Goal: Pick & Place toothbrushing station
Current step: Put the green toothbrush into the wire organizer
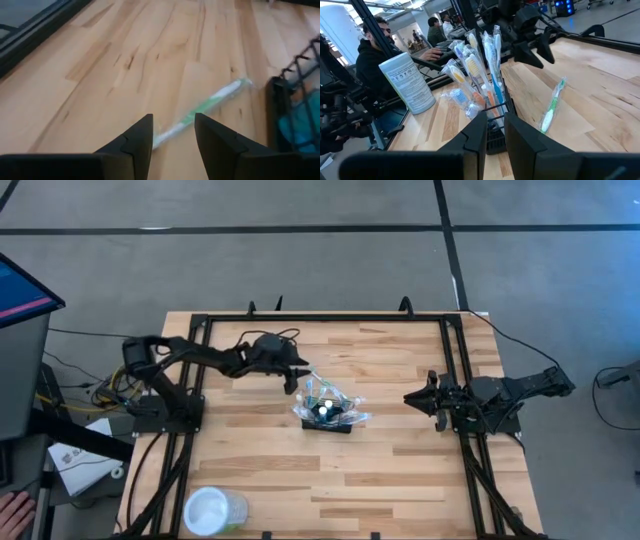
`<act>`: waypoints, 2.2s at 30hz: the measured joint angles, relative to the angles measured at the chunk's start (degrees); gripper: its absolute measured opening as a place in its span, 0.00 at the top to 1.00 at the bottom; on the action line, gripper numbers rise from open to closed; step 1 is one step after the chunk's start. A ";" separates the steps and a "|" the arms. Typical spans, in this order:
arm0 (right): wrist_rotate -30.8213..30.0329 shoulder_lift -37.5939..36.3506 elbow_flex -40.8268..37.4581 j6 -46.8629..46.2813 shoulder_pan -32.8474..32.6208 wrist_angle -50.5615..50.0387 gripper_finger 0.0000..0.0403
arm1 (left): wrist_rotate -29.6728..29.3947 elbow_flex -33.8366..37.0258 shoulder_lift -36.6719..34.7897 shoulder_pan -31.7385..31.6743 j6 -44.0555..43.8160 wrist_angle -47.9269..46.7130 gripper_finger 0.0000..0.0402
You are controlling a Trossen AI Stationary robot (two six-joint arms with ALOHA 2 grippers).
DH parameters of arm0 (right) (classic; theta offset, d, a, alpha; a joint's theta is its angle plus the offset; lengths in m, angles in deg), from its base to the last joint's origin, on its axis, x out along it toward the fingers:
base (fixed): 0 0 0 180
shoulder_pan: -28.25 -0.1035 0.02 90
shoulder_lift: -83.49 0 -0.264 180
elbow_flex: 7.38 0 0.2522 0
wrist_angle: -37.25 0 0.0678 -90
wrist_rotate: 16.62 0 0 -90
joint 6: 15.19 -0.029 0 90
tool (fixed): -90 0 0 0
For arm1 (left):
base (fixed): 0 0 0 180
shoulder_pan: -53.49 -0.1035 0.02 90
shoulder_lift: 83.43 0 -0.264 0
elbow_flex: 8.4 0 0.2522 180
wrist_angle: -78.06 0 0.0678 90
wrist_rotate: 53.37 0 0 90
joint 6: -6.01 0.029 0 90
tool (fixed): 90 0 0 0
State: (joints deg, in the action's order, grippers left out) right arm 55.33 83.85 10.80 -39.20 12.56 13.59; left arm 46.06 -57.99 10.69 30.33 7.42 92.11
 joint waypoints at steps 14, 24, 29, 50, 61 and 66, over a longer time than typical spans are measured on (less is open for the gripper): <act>0.00 0.00 0.00 0.00 0.00 0.00 0.85 | -2.62 -8.30 5.10 1.64 5.84 -11.05 0.64; 0.00 -0.01 0.00 0.00 0.00 0.00 0.85 | -8.58 -15.48 5.10 2.40 10.25 -21.89 0.59; 0.00 -0.02 0.00 0.00 0.00 0.00 0.85 | -8.61 -16.13 5.77 2.17 10.81 -22.29 0.59; 0.00 0.00 0.00 0.00 0.01 0.00 0.85 | -9.20 -19.57 13.98 1.73 20.01 -28.07 0.58; 0.00 0.00 0.00 0.00 0.02 0.00 0.85 | -9.43 -19.87 16.83 2.16 20.45 -28.33 0.67; 0.00 0.00 0.00 0.00 0.02 0.00 0.85 | -12.23 -19.76 16.00 2.67 19.18 -29.48 0.83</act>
State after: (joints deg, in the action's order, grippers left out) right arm 55.33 83.85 10.80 -39.20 12.58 13.59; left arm 33.82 -77.75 26.68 33.00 26.60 62.63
